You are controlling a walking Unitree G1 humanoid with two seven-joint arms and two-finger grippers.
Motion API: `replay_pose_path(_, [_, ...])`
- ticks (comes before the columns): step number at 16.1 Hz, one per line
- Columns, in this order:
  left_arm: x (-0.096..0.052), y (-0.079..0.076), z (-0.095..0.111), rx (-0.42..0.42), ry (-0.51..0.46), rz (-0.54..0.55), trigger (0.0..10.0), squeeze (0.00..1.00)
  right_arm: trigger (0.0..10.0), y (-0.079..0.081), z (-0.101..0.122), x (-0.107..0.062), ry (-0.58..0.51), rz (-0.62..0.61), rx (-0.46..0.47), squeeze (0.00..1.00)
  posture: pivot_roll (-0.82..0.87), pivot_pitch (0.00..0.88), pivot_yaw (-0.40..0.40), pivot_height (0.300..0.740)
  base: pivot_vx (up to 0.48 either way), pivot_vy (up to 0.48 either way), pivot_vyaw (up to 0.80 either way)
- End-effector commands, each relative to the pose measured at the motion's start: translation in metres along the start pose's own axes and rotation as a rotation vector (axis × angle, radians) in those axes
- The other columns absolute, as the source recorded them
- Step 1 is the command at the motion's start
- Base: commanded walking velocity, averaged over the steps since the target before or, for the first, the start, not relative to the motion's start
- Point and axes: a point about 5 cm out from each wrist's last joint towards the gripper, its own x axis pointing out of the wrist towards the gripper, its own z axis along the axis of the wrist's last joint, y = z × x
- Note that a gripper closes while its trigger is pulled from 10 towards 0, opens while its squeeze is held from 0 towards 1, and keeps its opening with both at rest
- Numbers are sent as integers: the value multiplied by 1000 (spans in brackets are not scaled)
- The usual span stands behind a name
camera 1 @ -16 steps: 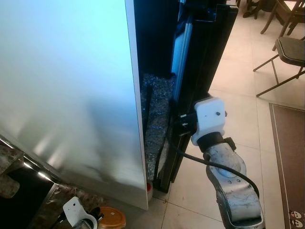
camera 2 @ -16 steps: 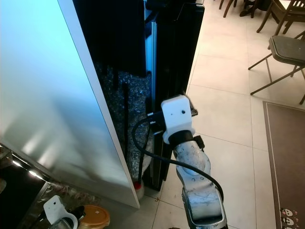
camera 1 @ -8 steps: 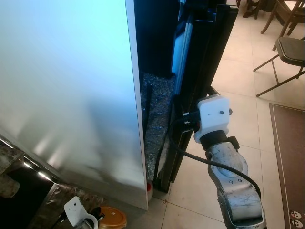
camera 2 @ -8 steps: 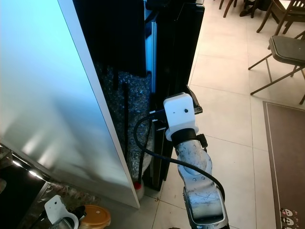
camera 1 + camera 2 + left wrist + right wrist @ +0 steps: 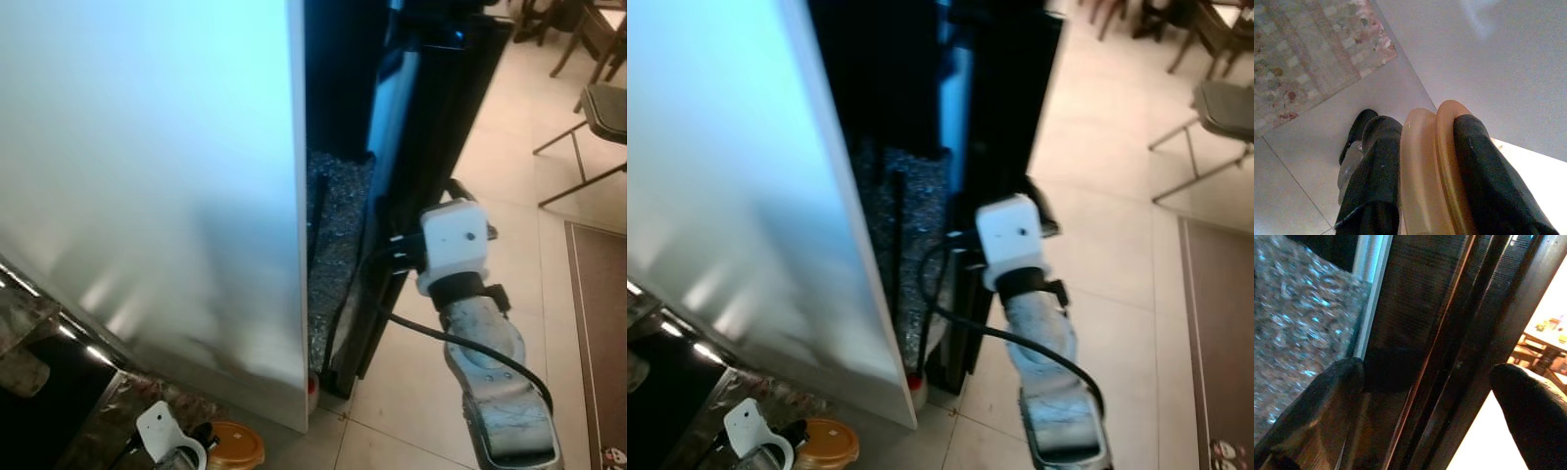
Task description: Restocking fridge
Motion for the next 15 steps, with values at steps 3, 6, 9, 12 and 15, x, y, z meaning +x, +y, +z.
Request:
replay_pose_path(3, [-2, 6, -9, 30, 35, 23, 10000, 0, 10000, -34, -23, -7, 122, -191, -60, 0, -140, 131, 16, 740, 0, 0, 0])
replay_pose_path(6, [-2, 7, -10, 33, 35, 24, 10000, 0, 10000, -55, -38, -21, 190, -331, -75, 0, -141, 135, 15, 740, 0, 0, 0])
replay_pose_path(9, [-2, 8, -10, 37, 37, 26, 10000, 0, 10000, -81, -70, -44, 328, -465, -27, 0, -147, 136, 15, 740, 0, 0, 0])
replay_pose_path(12, [-2, 8, -11, 43, 42, 23, 10000, 0, 10000, -86, -109, -67, 460, -501, 69, 0, -151, 135, 14, 740, 0, 0, 0])
replay_pose_path(15, [-2, 7, -12, 52, 43, 19, 10000, 0, 10000, -58, -159, -86, 658, -270, 88, 0, -153, 135, 13, 740, 0, 0, 0])
